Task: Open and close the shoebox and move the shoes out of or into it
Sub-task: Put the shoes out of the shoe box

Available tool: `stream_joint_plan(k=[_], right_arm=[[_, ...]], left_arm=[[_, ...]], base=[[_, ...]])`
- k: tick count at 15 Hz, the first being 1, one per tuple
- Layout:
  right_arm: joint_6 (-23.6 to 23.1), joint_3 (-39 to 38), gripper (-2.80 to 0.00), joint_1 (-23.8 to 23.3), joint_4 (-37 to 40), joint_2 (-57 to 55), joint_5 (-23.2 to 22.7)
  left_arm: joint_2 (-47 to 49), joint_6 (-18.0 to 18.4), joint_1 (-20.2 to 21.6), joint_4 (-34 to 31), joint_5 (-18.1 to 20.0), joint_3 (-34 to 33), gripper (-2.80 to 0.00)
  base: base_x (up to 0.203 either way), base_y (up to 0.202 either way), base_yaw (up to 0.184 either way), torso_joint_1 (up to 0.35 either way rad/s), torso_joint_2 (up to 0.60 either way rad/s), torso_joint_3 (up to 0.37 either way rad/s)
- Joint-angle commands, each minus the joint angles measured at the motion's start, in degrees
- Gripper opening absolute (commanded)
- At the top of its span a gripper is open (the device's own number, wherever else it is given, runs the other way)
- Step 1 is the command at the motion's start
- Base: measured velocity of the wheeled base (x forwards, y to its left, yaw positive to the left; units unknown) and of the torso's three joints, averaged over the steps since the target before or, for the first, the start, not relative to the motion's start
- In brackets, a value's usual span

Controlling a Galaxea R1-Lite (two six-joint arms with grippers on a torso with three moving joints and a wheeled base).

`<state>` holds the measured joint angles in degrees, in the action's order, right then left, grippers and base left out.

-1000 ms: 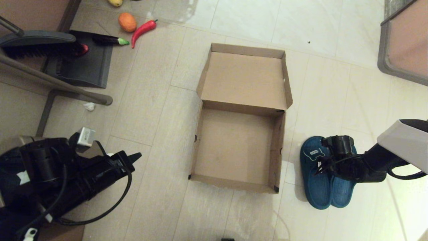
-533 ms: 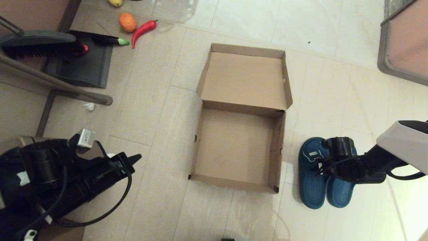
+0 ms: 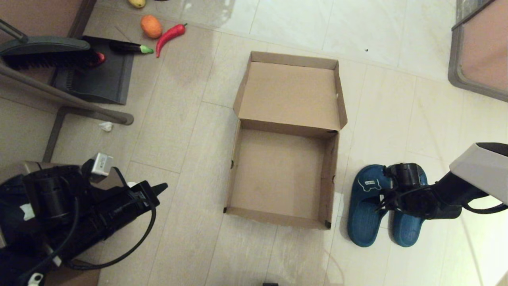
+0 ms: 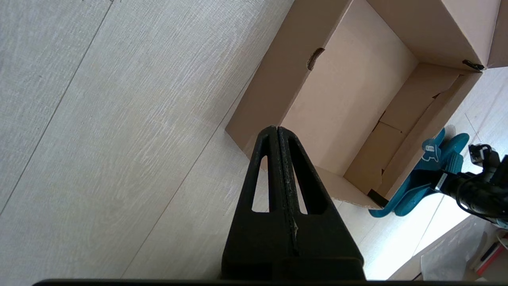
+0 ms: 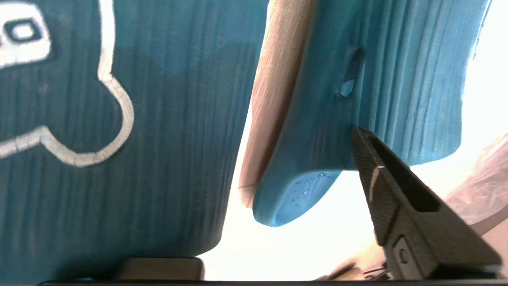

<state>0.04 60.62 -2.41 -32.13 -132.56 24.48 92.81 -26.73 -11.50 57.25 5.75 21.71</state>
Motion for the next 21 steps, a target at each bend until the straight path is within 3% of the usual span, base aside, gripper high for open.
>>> stream_joint_plan(k=[1, 9, 17, 21], right_arm=[[-0.65, -1.08, 0.0, 0.04, -0.21, 1.18, 0.13], [-1.59, -5.87, 0.0, 1.27, -0.3, 4.85, 0.71], [-5.77, -2.33, 0.0, 0.37, -0.3, 4.75, 6.13], [-5.65, 1.29, 0.0, -0.22, -0.3, 3.13, 6.23]], left_arm=[[-0.08, -0.16, -0.02, 0.32, -0.04, 0.0, -2.8], [0.15, -0.25, -0.02, 0.32, 0.05, 0.26, -2.8], [0.18, -0.34, -0.02, 0.32, -0.04, -0.18, -2.8], [-0.3, -0.2, -0.06, 0.32, -0.13, -0.27, -2.8]], base=[[0.0, 0.0, 0.0, 0.0, 0.0, 0.0], [0.0, 0.0, 0.0, 0.0, 0.0, 0.0], [0.0, 0.0, 0.0, 0.0, 0.0, 0.0], [0.0, 0.0, 0.0, 0.0, 0.0, 0.0]])
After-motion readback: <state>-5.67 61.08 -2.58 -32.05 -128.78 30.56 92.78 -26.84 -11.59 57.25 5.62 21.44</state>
